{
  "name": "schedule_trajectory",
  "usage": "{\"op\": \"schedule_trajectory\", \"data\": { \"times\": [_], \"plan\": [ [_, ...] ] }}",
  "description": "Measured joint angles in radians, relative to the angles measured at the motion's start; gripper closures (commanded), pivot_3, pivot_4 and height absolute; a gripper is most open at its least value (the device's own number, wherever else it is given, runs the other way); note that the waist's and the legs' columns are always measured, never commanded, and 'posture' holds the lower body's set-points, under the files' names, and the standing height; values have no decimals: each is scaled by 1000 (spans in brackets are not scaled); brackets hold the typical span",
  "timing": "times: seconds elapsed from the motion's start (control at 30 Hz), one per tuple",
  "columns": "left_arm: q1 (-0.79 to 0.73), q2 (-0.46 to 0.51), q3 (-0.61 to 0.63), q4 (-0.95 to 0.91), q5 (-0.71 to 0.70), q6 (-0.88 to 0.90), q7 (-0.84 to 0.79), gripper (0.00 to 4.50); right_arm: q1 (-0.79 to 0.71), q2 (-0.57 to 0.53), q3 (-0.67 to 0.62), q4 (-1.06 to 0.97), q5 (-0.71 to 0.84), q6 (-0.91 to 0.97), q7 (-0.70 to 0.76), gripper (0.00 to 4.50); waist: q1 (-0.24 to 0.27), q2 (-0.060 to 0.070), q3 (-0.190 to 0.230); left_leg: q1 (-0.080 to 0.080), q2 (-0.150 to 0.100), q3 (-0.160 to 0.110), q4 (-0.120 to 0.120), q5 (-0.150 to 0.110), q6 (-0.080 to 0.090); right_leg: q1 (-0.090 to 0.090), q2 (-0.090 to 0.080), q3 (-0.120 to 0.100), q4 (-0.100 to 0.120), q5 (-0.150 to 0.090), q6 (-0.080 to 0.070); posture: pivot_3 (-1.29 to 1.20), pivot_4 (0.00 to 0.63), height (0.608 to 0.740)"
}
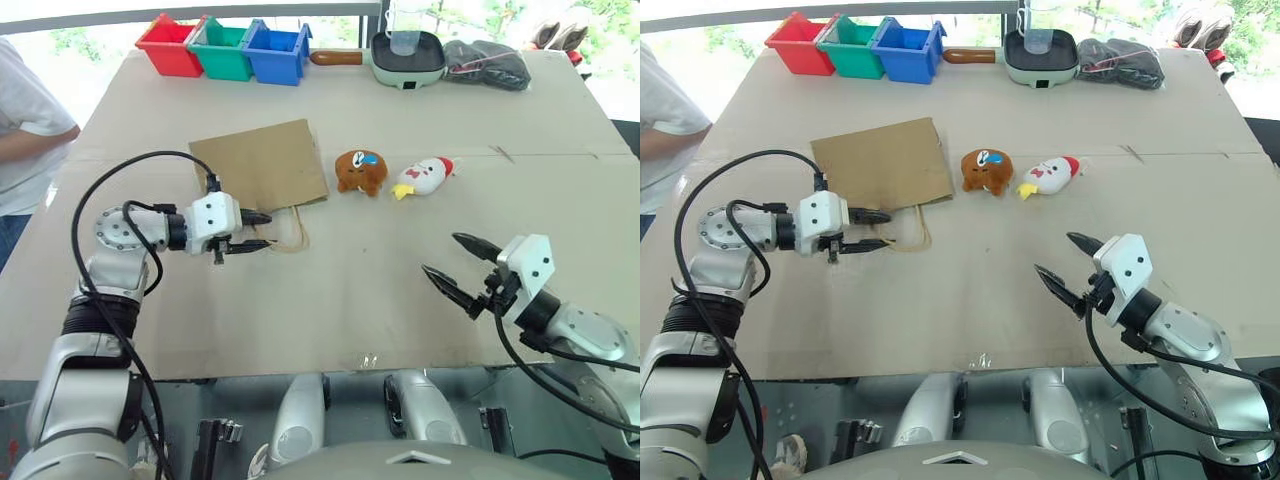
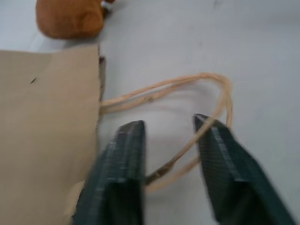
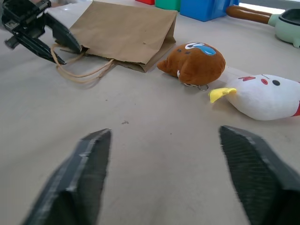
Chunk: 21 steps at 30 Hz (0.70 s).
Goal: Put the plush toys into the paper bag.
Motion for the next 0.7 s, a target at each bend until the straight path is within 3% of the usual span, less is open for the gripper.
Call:
{"op": "schedule_trajectory", "data": {
  "times": [0.03, 0.07, 0.17, 0.3, 0.4, 0.7],
  "plan": [
    [1, -7, 4, -23, -45, 67, -20, 4181, -5, 1, 5, -1, 0, 9, -5, 2843, -2, 0, 0, 0, 0, 0, 0, 0, 0, 0, 0, 0, 0, 0, 0, 0, 150, 740],
    [1, -8, 5, -28, -52, 81, -23, 4326, -7, 2, 6, -1, 0, 10, -6, 2990, -2, 0, 0, 0, 0, 0, 0, 0, 0, 0, 0, 0, 0, 0, 0, 0, 150, 740],
    [22, -7, 44, -180, -232, 404, -40, 4500, -80, 37, 87, 7, -17, 17, -24, 4412, -10, -1, 0, 0, 0, -1, 0, 0, 0, 0, 0, -1, 0, 0, 0, 0, 150, 740],
    [33, -24, 97, -399, -447, 744, 46, 4500, -288, 171, 278, 207, -134, -34, -36, 4412, -12, -2, 0, 0, 1, -2, 1, 0, 0, 0, 1, -1, 1, 0, 0, 0, 150, 740],
    [31, -45, 142, -503, -551, 884, 135, 4500, -392, 265, 403, 384, -201, -103, -17, 4412, -6, -1, 0, 0, 1, -3, 1, 0, 0, 0, 1, -2, 1, 0, 0, 0, 150, 740],
    [72, -117, 251, -708, -737, 1054, 372, 4500, -597, 480, 447, 926, -277, -317, 47, 4412, -8, -2, 0, 0, 0, -3, 1, 0, 0, 0, -1, -3, 1, 1, -1, 0, 150, 740]
  ]
}}
